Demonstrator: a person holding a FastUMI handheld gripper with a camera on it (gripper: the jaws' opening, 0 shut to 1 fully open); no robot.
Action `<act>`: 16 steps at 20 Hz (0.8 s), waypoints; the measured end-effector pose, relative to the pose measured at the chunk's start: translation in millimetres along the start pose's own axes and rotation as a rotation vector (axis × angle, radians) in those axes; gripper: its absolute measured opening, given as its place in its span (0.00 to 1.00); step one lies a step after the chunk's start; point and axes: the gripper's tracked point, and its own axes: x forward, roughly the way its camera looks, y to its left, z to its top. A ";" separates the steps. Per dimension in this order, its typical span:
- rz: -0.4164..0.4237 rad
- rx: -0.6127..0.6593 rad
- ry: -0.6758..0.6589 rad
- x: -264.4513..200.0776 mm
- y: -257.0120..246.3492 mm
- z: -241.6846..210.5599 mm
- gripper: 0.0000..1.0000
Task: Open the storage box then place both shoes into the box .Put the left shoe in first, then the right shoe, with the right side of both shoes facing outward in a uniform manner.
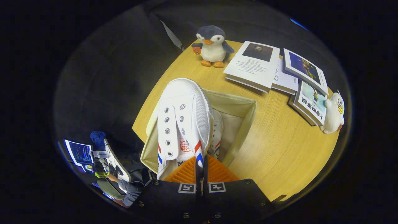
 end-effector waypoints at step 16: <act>0.122 0.092 -0.167 -41.3 -1.9 17.7 0.83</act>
